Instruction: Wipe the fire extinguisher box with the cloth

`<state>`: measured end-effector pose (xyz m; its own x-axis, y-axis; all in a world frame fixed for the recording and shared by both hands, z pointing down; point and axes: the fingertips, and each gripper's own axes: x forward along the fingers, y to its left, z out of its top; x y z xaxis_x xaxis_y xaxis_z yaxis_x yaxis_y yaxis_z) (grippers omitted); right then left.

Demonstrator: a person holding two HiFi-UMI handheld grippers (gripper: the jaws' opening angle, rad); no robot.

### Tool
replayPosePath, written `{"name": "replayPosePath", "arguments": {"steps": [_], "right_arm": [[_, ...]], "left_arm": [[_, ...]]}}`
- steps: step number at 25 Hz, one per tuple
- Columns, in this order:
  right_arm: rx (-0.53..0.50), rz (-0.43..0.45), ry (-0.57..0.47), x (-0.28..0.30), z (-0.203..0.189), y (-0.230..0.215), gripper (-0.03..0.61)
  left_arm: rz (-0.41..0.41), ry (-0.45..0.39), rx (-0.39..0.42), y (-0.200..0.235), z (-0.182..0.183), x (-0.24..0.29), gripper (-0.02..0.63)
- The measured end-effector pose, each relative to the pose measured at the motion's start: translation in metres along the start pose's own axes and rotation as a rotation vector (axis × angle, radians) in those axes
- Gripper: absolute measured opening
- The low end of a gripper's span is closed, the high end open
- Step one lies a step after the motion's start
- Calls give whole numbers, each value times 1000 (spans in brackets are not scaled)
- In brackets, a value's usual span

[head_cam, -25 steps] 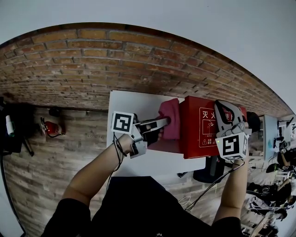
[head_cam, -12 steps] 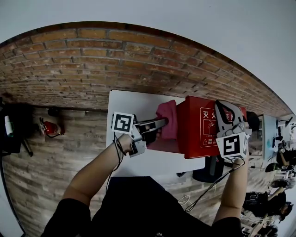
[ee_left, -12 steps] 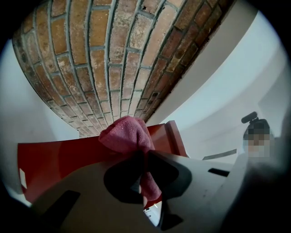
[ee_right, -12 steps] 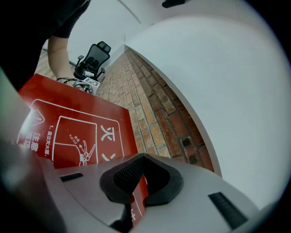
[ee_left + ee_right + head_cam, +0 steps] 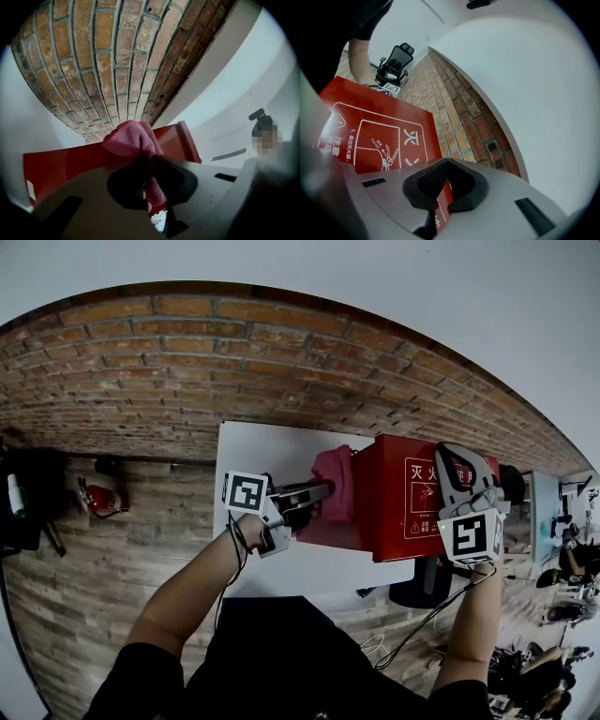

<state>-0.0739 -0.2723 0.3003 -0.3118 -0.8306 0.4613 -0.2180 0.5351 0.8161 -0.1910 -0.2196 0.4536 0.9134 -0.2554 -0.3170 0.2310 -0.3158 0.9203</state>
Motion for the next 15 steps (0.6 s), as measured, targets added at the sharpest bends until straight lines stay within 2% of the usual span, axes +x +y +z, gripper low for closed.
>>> {"name": "replayPosePath", "arguments": {"steps": [6, 15], "right_arm": [[-15, 9, 13, 0, 0, 0, 20], [-16, 9, 15, 0, 0, 0, 20]], "left_arm": [[15, 4, 39, 15, -1, -6, 63], [37, 10, 4, 29, -10, -12, 63]]}}
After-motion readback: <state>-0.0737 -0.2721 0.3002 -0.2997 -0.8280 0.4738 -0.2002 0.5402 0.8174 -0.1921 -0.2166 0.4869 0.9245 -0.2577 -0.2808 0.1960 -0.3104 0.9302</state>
